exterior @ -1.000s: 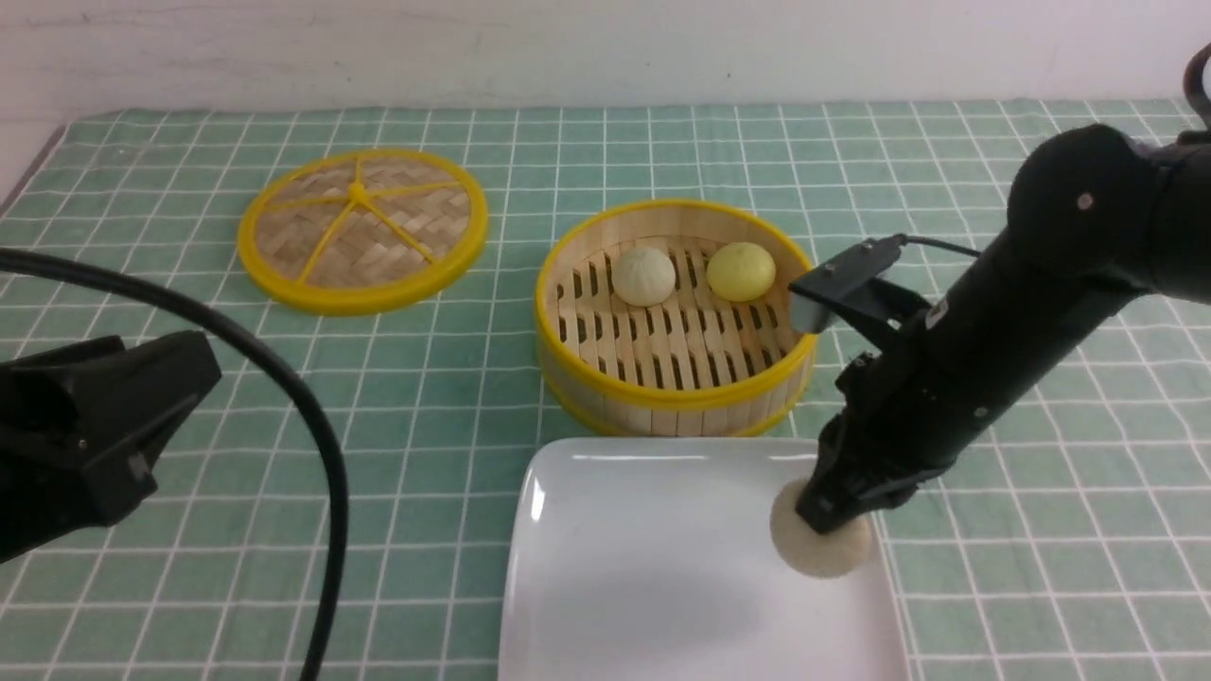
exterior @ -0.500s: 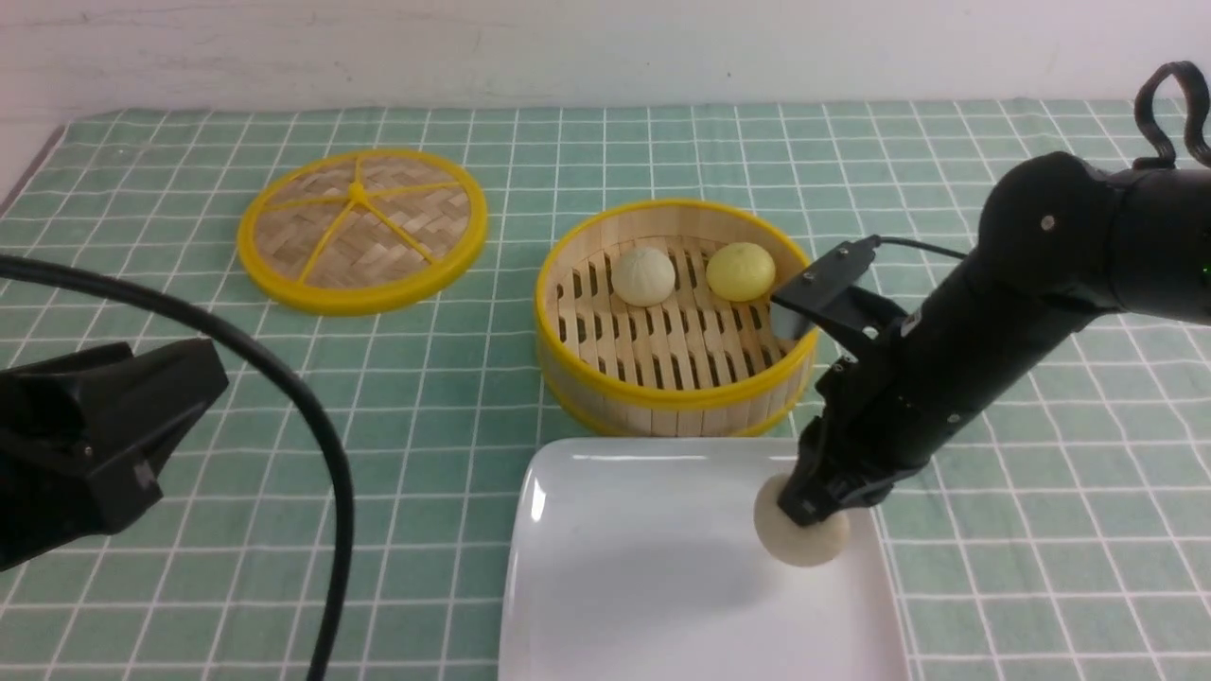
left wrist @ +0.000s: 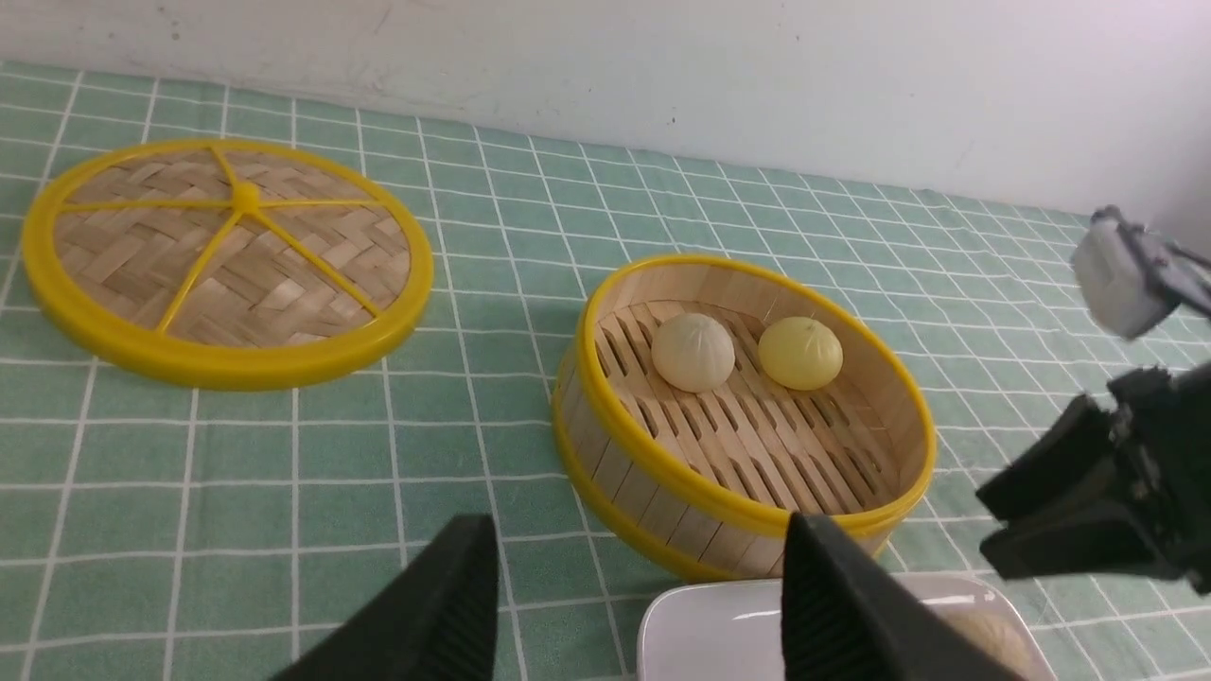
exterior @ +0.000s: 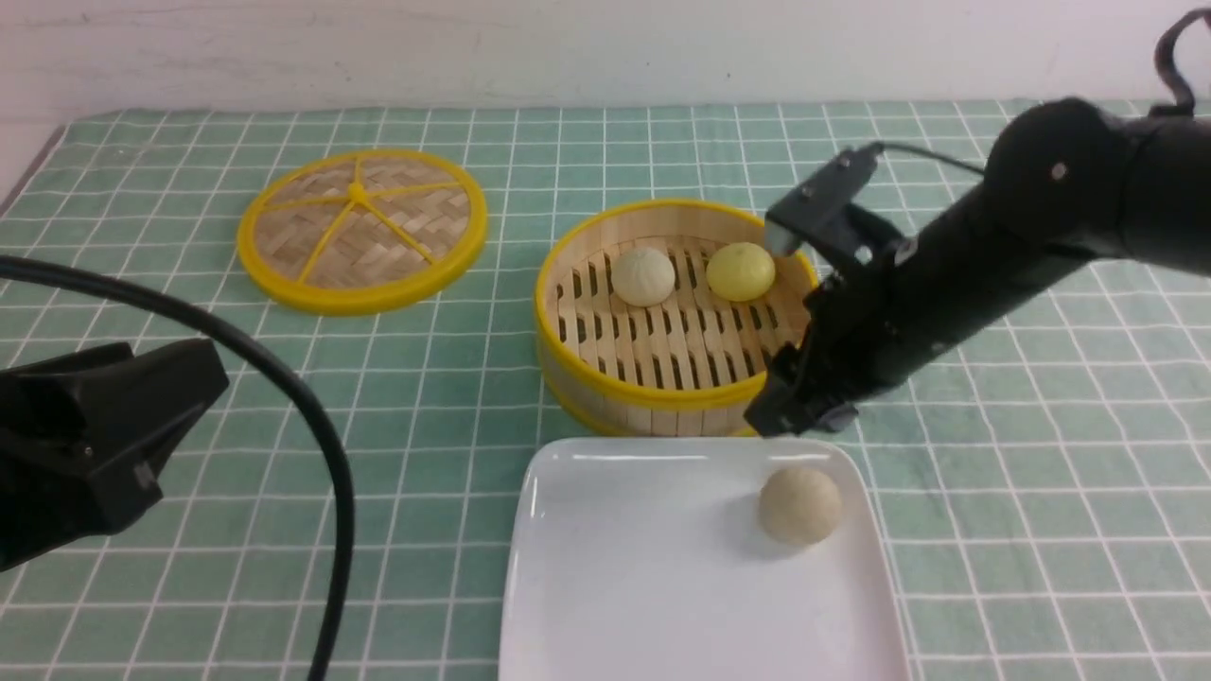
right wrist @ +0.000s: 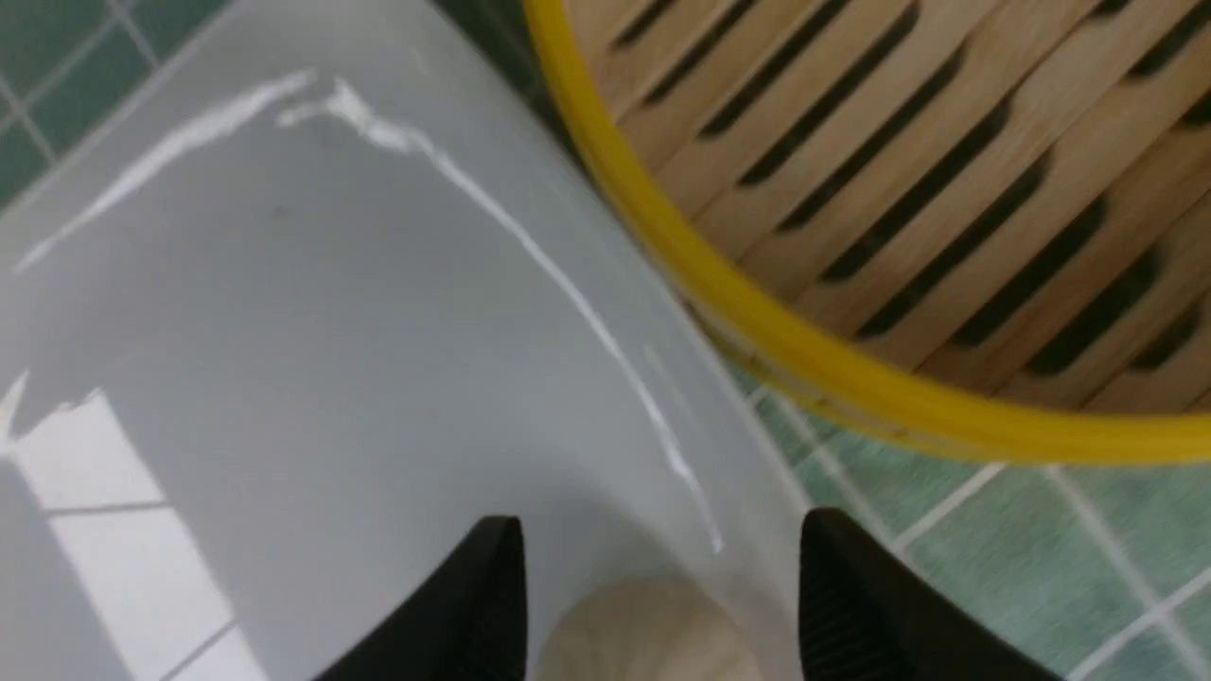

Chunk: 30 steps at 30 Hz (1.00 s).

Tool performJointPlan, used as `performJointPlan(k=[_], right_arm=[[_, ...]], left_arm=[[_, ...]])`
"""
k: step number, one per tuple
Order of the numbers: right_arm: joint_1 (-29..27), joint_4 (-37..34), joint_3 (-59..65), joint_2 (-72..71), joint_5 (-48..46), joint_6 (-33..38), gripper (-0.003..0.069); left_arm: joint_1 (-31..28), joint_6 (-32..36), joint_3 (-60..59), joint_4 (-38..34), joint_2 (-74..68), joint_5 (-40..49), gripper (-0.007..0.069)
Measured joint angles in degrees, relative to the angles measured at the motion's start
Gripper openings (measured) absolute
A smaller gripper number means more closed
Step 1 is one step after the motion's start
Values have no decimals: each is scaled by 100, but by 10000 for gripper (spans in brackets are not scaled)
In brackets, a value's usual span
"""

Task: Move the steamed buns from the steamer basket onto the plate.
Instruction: Use the right arm to grab the steamed stuffed bun that is closest to it

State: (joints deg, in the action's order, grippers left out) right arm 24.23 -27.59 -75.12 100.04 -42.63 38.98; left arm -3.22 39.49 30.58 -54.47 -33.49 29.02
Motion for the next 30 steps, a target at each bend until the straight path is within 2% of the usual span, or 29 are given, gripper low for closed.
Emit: performJointPlan(k=[6, 13, 17, 25, 30], right_arm=[[0, 518, -920, -52, 148, -173, 394], [-164, 1375, -1908, 253, 98, -1191, 378], [-226, 1572, -2741, 1035, -407, -1490, 375], [-226, 1684, -4440, 2481, -1363, -1529, 372], [-226, 1933, -5036, 3013, -1773, -1701, 372]], left_arm=[[0, 0, 0, 0, 0, 0, 422], [0, 0, 0, 0, 0, 0, 422], [0, 0, 0, 0, 0, 6, 422], [0, 0, 0, 0, 0, 131, 422], [0, 0, 0, 0, 0, 172, 422]])
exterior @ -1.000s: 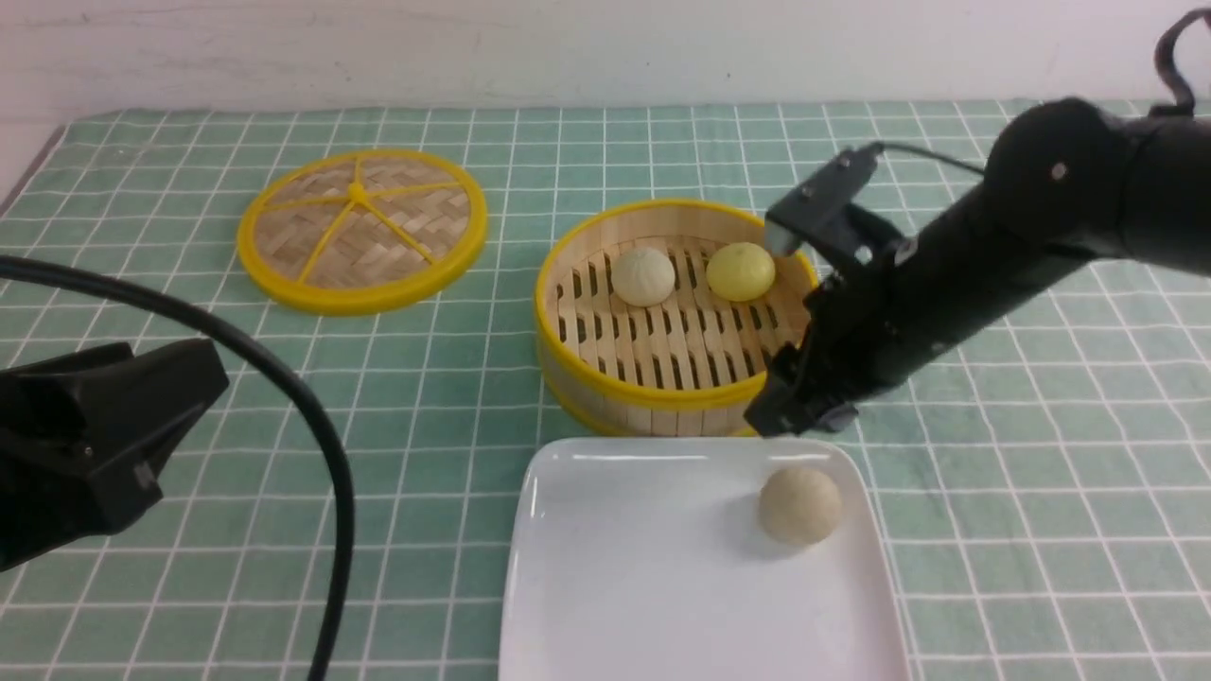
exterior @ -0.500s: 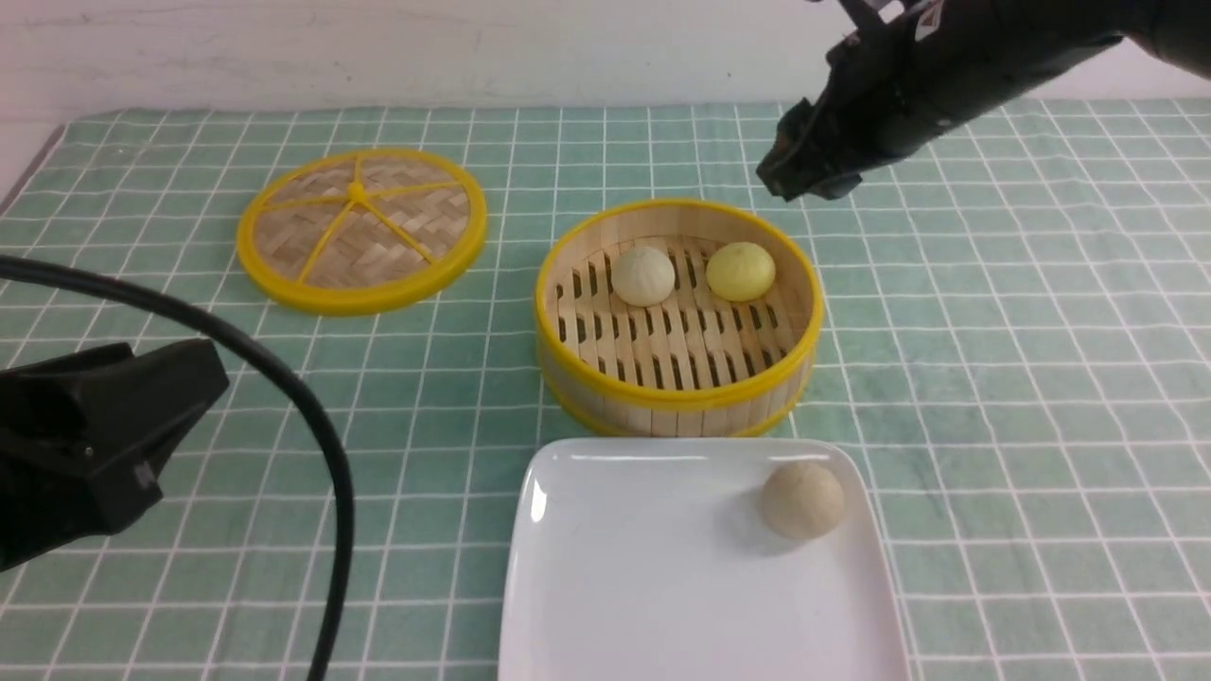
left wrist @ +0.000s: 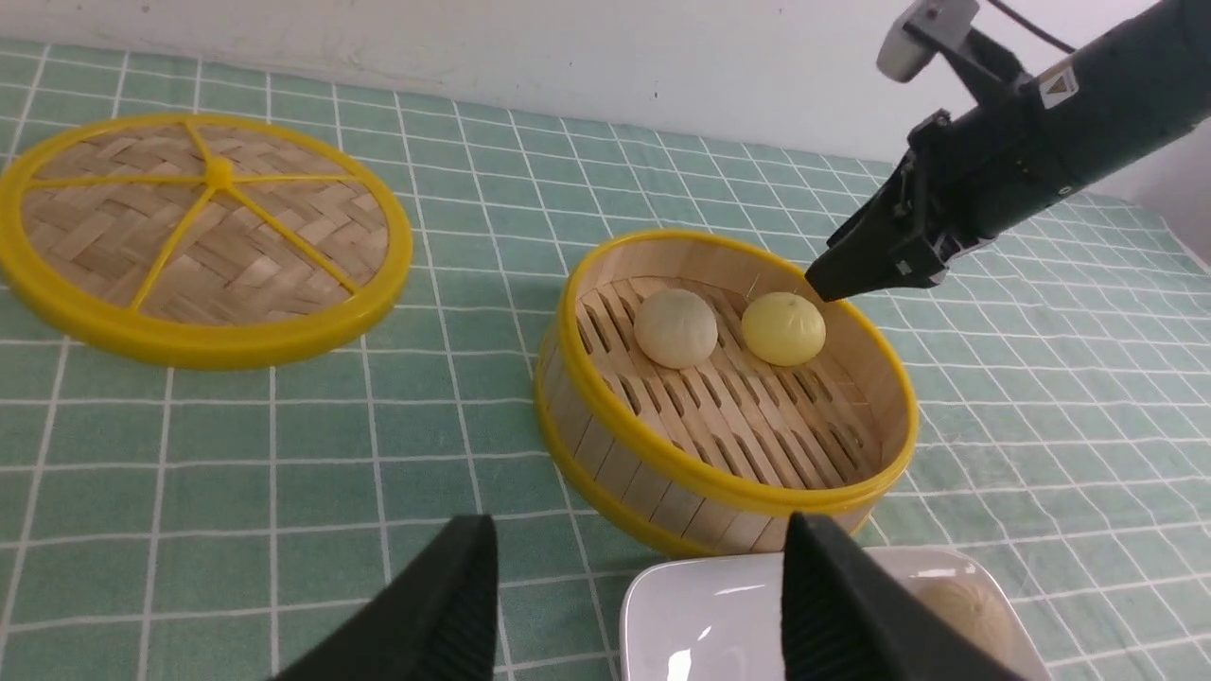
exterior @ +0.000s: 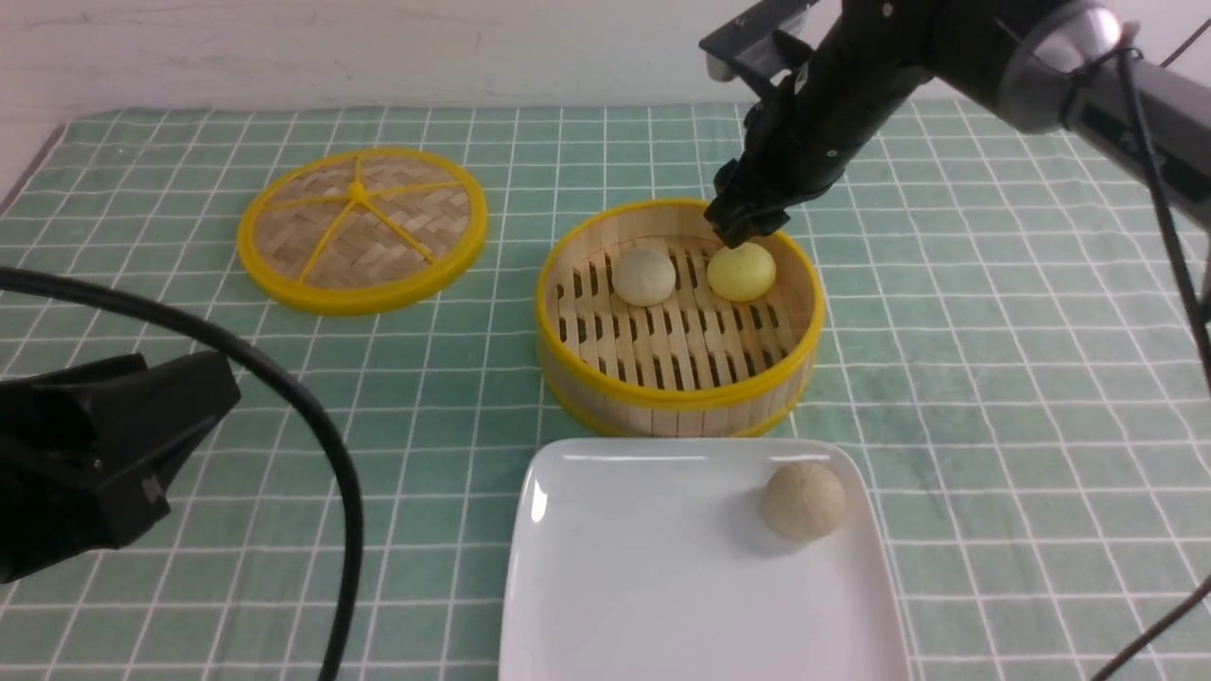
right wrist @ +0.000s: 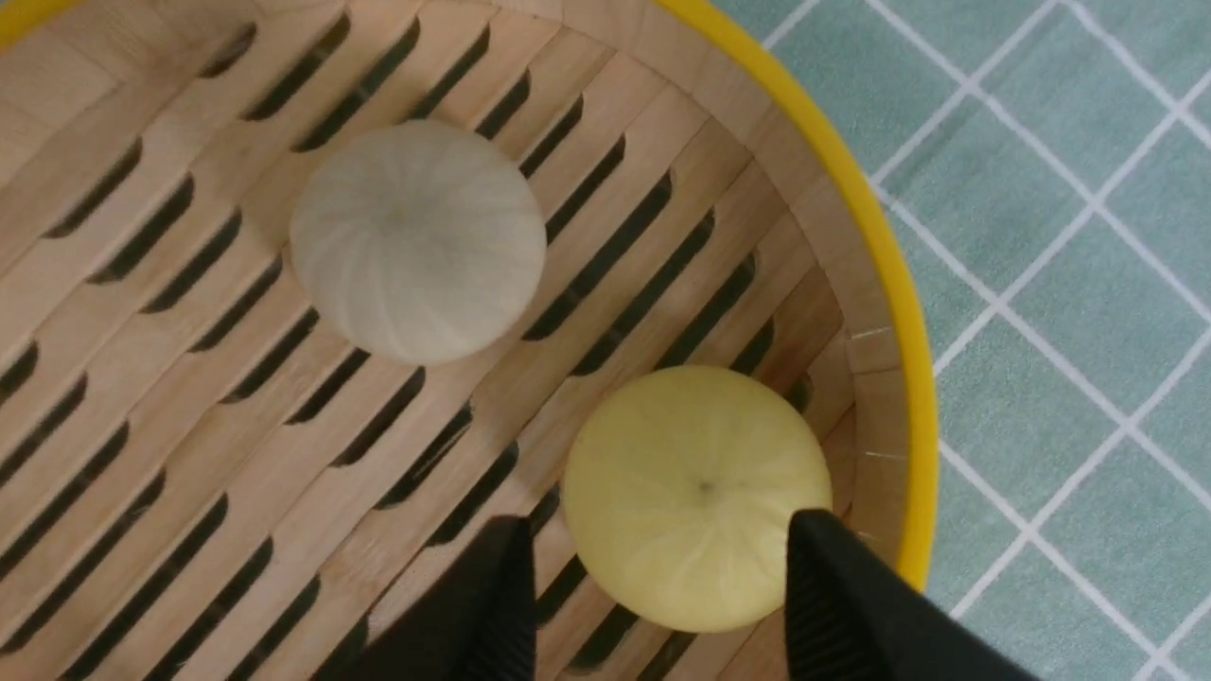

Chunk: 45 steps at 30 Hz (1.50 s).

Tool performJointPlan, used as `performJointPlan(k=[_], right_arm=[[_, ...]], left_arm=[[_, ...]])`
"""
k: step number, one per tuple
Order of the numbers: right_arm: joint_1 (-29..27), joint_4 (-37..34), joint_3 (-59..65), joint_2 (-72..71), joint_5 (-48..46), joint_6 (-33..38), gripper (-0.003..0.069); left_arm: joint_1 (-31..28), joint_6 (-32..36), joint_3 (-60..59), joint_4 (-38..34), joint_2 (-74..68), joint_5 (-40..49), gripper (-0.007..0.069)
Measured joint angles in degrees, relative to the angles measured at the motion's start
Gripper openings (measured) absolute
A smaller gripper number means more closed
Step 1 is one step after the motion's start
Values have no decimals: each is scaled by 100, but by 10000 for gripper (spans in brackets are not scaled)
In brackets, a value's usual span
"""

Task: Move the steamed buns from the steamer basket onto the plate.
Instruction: Use the right arm to grab the steamed stuffed bun that is closest to it, then use the right arm to put the steamed stuffed bun into the plate

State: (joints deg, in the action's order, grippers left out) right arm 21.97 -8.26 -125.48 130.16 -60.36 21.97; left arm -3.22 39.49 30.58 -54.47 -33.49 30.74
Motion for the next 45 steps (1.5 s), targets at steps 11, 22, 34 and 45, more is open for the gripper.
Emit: performJointPlan(k=[11, 22, 34, 45], right_arm=[[0, 92, -76, 446, -98, -21, 367], [0, 488, -102, 553, 313, -5, 87], [250, 555, -785, -118, -448, 23, 12], [288, 168, -1093, -1936, -1225, -645, 12]], left_arm=[[0, 0, 0, 0, 0, 17, 422], [0, 0, 0, 0, 0, 17, 422], [0, 0, 0, 0, 0, -19, 422], [0, 0, 0, 0, 0, -147, 422]])
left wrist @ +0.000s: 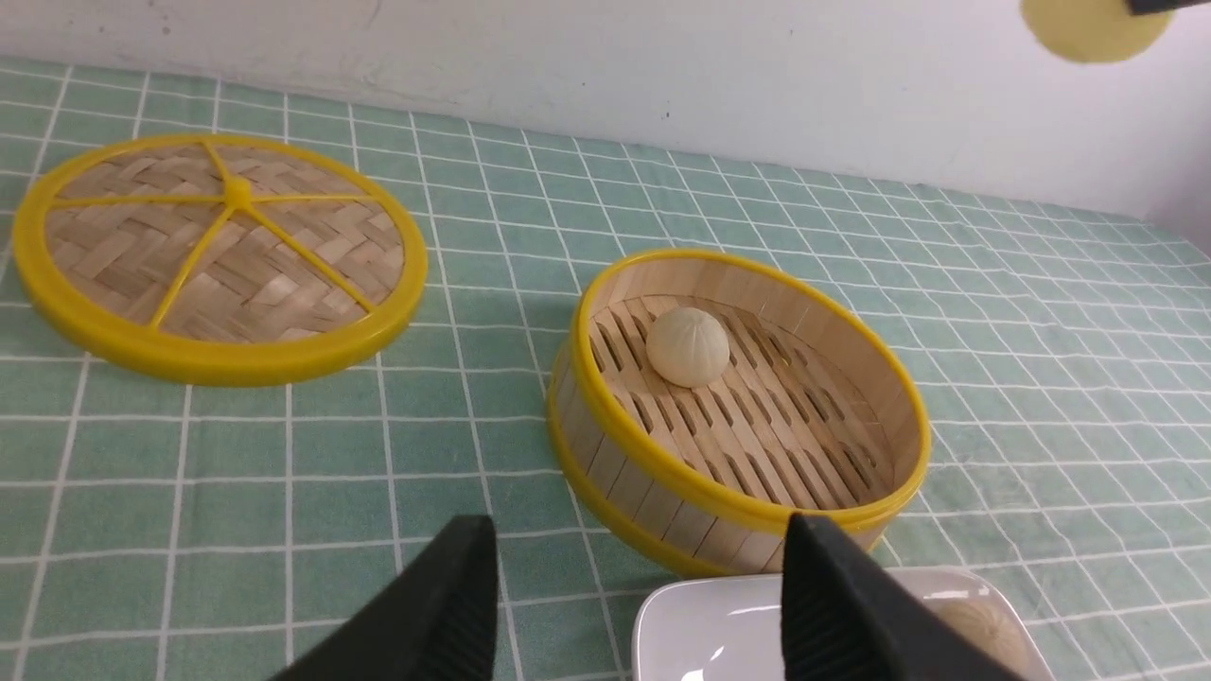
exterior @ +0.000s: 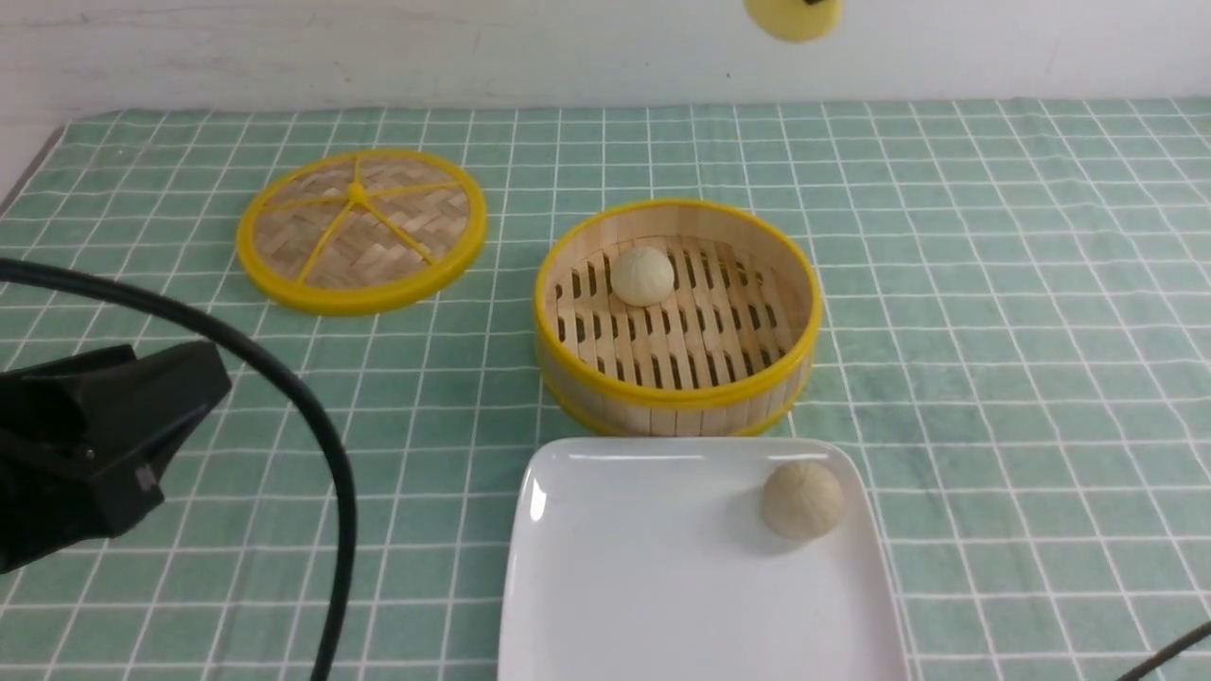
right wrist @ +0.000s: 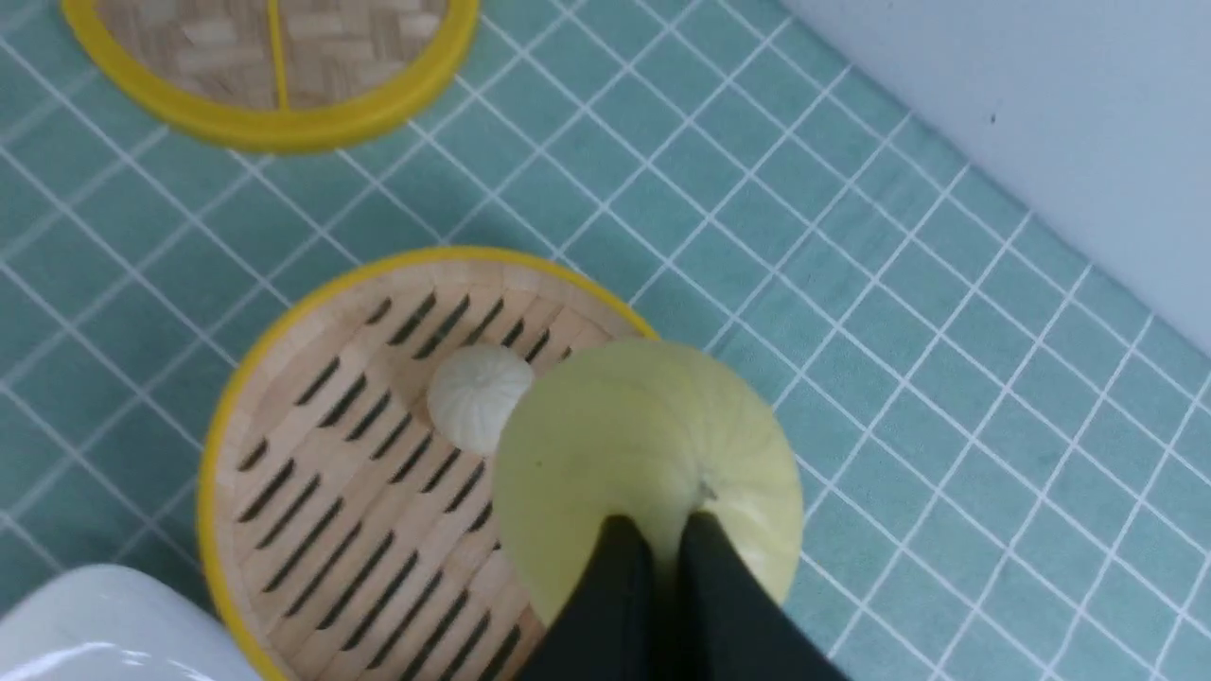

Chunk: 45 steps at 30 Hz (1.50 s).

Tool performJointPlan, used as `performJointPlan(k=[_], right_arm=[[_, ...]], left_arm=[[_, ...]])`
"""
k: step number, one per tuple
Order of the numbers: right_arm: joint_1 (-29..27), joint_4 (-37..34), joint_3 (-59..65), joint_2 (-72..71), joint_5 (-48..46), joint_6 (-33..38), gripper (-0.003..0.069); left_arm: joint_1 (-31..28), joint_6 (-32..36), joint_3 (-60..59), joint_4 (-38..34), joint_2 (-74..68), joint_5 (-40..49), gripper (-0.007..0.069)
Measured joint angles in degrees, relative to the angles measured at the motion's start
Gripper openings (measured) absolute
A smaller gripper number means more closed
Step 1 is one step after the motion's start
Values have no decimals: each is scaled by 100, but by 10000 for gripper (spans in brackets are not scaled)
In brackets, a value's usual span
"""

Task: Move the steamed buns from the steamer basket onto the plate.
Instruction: Use the right arm to put the steamed stuffed bun into the plate

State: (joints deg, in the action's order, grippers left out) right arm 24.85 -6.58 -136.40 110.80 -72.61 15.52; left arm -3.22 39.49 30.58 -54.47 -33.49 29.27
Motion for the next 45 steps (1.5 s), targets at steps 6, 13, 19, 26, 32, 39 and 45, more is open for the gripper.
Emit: performJointPlan(k=[6, 13, 19, 26, 32, 39, 45], right_arm=[[0, -1257, 283, -551, 0, -132, 15], [5, -1639, 2157, -1424, 8, -146, 18], [5, -2023, 4690, -1917, 59, 460, 21], [5, -2852, 6527, -1910, 1004, 1717, 22], [5, -3309, 6735, -1574, 1948, 2457, 22], [5, -3460, 6737, -922, 2311, 2942, 22], [5, -3487, 6742, -677, 2793, 3277, 22]], left_arm=[[0, 0, 0, 0, 0, -51, 422], [0, 0, 0, 0, 0, -27, 422], [0, 0, 0, 0, 0, -27, 421], [0, 0, 0, 0, 0, -27, 421], [0, 0, 0, 0, 0, -23, 421], [0, 0, 0, 0, 0, -23, 420], [0, 0, 0, 0, 0, -23, 421]])
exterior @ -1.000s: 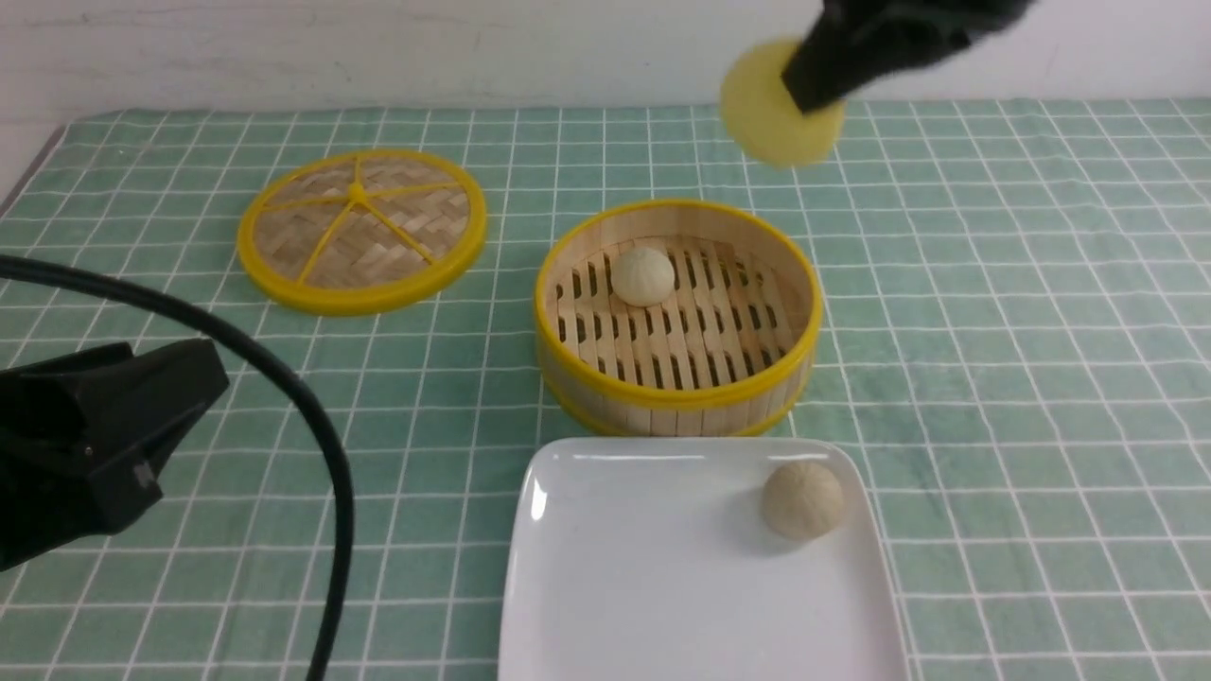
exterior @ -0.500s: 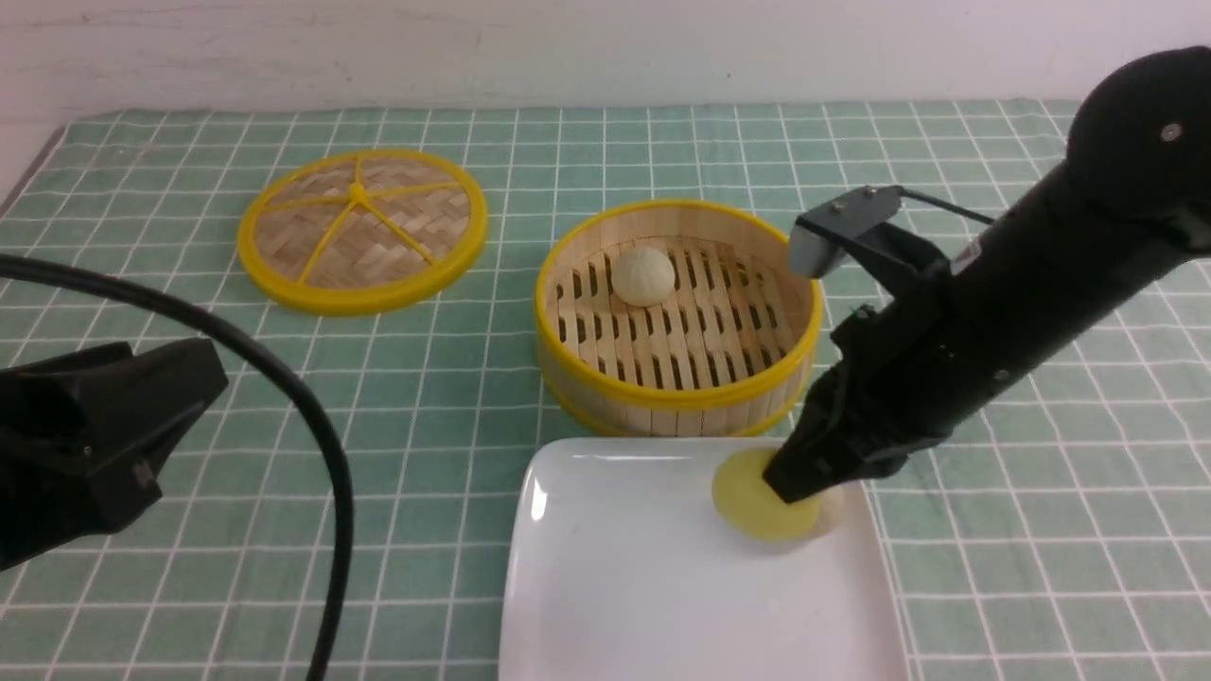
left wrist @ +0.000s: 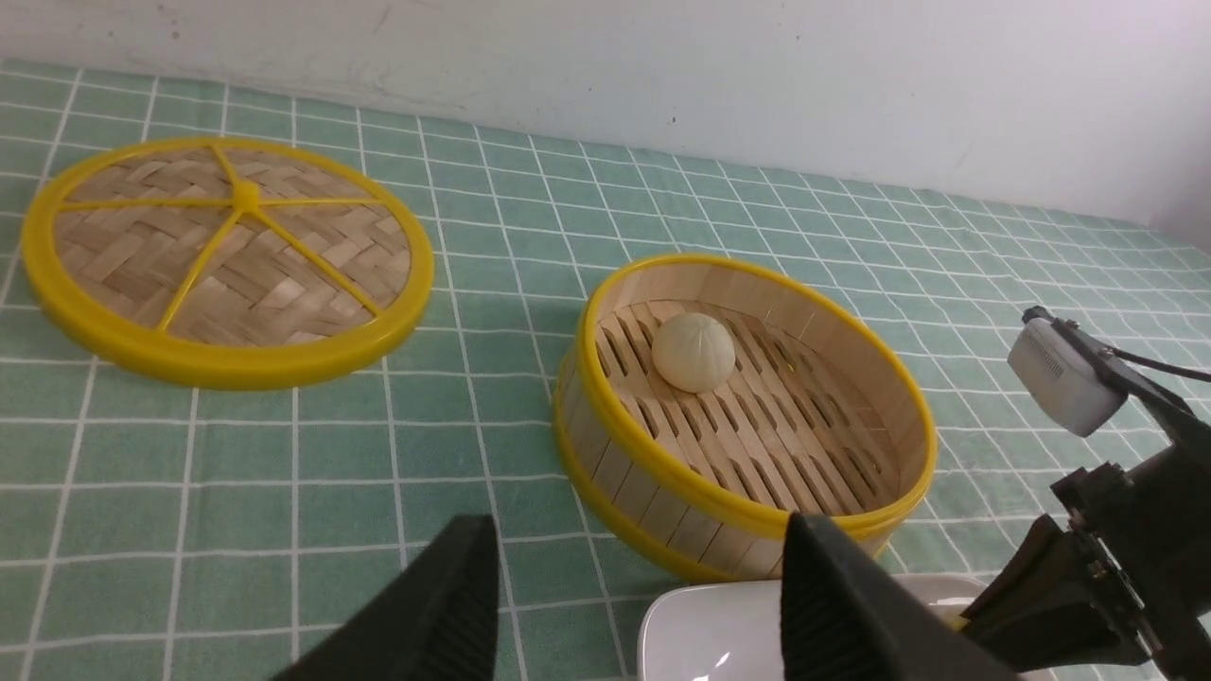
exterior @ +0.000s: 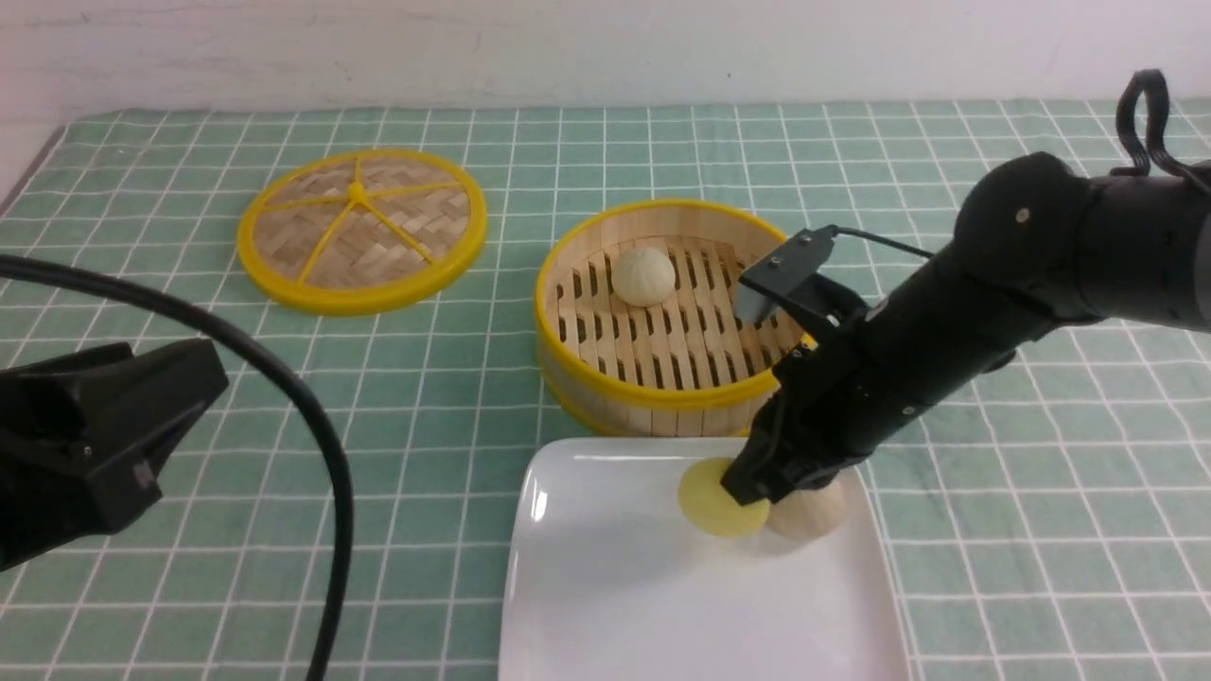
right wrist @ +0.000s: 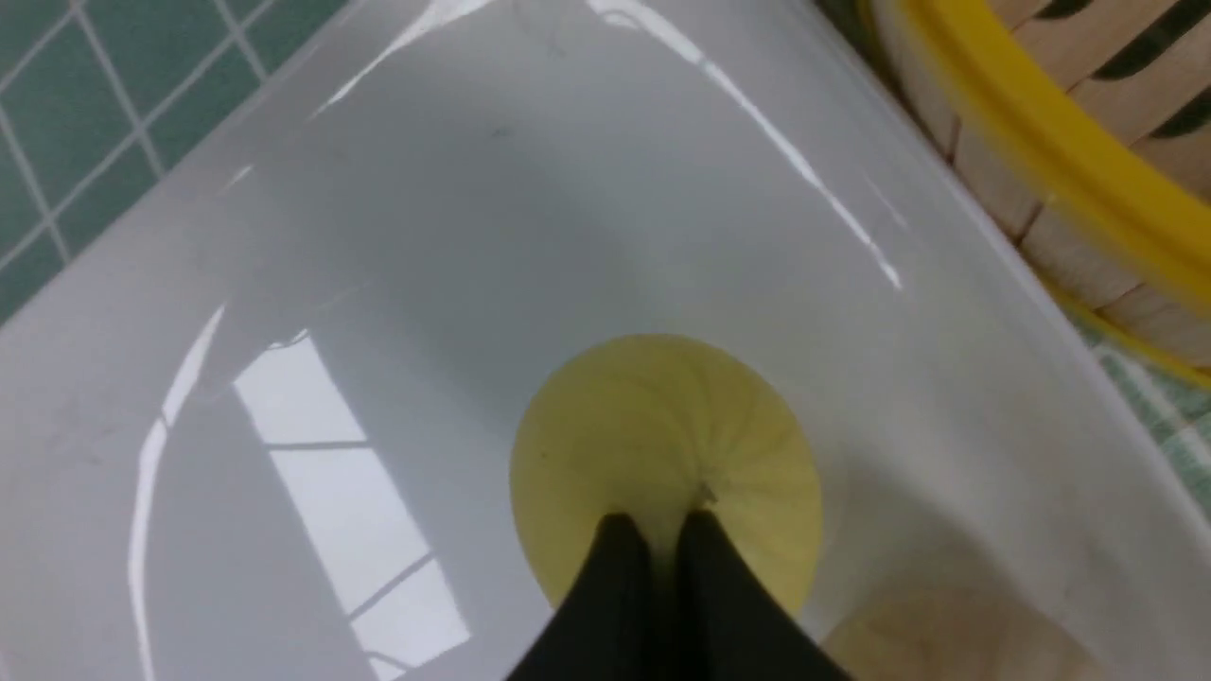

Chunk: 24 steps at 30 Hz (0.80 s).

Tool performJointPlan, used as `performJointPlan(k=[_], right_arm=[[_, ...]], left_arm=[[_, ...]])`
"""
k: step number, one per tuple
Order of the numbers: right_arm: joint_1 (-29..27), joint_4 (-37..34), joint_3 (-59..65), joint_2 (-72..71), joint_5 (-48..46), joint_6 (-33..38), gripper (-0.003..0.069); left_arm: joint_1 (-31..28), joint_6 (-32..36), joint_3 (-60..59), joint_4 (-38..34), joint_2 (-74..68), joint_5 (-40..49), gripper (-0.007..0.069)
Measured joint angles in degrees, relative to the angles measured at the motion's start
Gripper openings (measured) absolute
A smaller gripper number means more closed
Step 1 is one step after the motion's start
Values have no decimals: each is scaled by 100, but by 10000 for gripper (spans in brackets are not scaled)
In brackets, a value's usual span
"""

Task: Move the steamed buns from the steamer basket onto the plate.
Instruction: Use the right arm to put the steamed stuffed bun into the plate, then use the left arm to grab the steamed stuffed bun that is closest to it

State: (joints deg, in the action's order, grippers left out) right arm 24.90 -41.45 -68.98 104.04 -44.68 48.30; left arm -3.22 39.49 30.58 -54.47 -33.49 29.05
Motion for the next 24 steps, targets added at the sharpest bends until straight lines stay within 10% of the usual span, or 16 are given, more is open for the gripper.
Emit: performJointPlan(k=[24], right_arm=[[0, -248, 0, 352, 102, 396, 88]], left_arm=[[0, 0, 0, 0, 0, 0, 421]])
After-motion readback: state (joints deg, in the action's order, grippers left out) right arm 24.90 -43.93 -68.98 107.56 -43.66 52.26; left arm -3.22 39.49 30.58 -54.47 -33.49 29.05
